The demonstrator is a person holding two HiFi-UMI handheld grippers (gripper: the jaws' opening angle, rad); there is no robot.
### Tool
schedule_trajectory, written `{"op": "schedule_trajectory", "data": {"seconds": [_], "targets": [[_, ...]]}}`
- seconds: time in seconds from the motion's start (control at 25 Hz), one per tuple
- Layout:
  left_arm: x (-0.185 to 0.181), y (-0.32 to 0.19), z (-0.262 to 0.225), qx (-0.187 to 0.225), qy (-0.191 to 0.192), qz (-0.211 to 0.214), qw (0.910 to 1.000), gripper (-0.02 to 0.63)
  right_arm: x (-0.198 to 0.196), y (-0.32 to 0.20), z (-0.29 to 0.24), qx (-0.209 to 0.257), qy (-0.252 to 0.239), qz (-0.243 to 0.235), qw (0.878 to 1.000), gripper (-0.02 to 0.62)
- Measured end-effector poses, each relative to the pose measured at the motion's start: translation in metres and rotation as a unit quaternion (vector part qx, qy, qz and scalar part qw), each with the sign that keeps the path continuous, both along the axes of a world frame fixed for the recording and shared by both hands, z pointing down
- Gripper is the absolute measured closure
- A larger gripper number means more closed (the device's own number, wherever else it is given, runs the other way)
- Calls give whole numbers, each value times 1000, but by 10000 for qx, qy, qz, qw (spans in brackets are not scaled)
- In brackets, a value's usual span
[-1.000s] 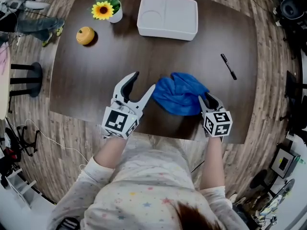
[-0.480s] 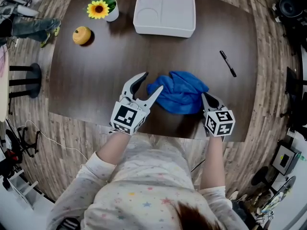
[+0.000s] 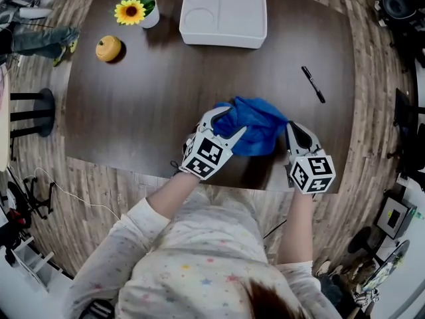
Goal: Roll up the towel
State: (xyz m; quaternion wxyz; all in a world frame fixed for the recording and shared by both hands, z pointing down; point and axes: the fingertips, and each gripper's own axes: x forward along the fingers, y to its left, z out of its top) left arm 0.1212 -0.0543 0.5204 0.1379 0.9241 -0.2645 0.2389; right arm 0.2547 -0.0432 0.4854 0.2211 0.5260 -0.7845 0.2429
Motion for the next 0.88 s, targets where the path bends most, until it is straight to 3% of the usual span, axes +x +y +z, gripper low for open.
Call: {"op": "schedule_trajectory", "data": {"seconds": [0.08,0.28,0.44,0.72,0.88], "targets": [[7,7,14,-244,-190,104,9995,409,-2,-1,-1,17,21,-29,10000,595],[10,15,44,-748,-632,221,9949,417,-6,2,2,-6,72,-102,9999,594],[11,18,50,-827,-864,383,9921,434,-8,6,6,-54,88,-163,9998,594],[11,20,52,-841,-1043,495,9897,536,-11,11,6,-60,80,-230,9997,595],[13,19,54,-905,-1080,555,9885,525,-13,14,6,-67,83,-259,9996,594]]}}
